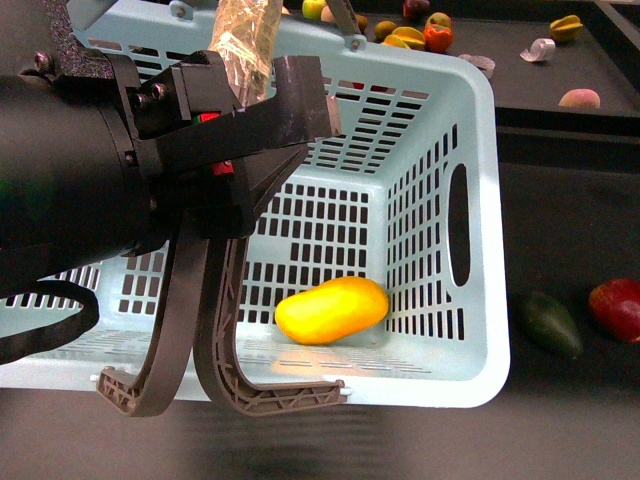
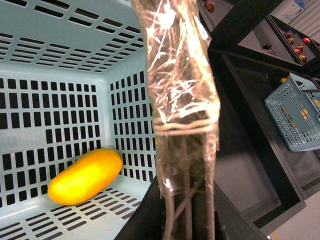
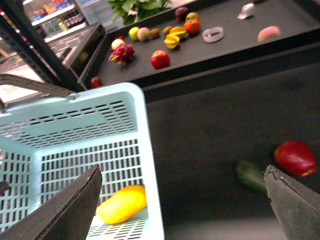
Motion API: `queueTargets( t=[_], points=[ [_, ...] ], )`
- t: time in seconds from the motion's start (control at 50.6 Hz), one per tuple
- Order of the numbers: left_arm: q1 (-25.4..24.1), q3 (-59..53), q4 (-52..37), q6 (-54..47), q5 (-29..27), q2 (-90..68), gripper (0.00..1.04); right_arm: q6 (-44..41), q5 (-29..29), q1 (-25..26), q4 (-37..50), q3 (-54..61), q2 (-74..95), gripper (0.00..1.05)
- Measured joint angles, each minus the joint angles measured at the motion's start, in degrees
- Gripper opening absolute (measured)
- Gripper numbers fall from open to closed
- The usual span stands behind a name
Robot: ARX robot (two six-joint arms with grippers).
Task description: Pick mango with right arm and hold basket with left
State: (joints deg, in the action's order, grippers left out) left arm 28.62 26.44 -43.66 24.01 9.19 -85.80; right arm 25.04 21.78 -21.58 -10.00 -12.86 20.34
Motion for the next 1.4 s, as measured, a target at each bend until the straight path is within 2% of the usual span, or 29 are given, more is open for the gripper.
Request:
queueTargets(
  t=[0.237, 0.316, 0.356, 0.435, 0.593, 0.633, 0.732, 0.85, 1.404],
  points=[
    [0.0, 0.0, 0.0, -0.2, -0.1, 0.0, 0.06, -0.9, 0.8, -0.7, -1.0, 0.3, -2.8, 0.96],
    [0.0, 0.0, 0.0, -0.2, 0.0, 0.0, 0.06, -10.4, -2.1, 0.8, 9.7, 6.3, -10.0, 0.80],
    [-0.1, 0.0, 0.0, -0.2, 0.0, 0.0, 0.06, -15.7, -3.7, 2.5, 11.0, 7.2, -12.7, 0.71],
    [0.0, 0.0, 0.0, 0.0, 0.0, 0.0, 0.06, -21.0, -6.8, 5.9, 11.1, 7.9, -14.5, 0.55],
    [0.0, 0.0, 0.0, -0.2, 0.0, 0.0, 0.06, -24.1, -12.2, 11.5, 10.4, 9.4, -16.4, 0.21],
    [0.0, 0.0, 0.0, -0.2, 0.0, 0.0, 0.06, -24.3, -13.3, 12.4, 10.3, 9.5, -16.7, 0.16],
    [0.0, 0.0, 0.0, -0.2, 0.0, 0.0, 0.06, -24.7, -20.7, 18.4, 9.8, 9.9, -17.6, 0.02],
    [0.0, 0.0, 0.0, -0.2, 0.0, 0.0, 0.06, -24.8, -21.2, 21.3, 9.9, 11.0, -19.0, 0.02],
    [0.0, 0.0, 0.0, -0.2, 0.0, 0.0, 0.06, -24.8, -21.6, 21.4, 9.8, 12.5, -20.1, 0.02]
  ],
)
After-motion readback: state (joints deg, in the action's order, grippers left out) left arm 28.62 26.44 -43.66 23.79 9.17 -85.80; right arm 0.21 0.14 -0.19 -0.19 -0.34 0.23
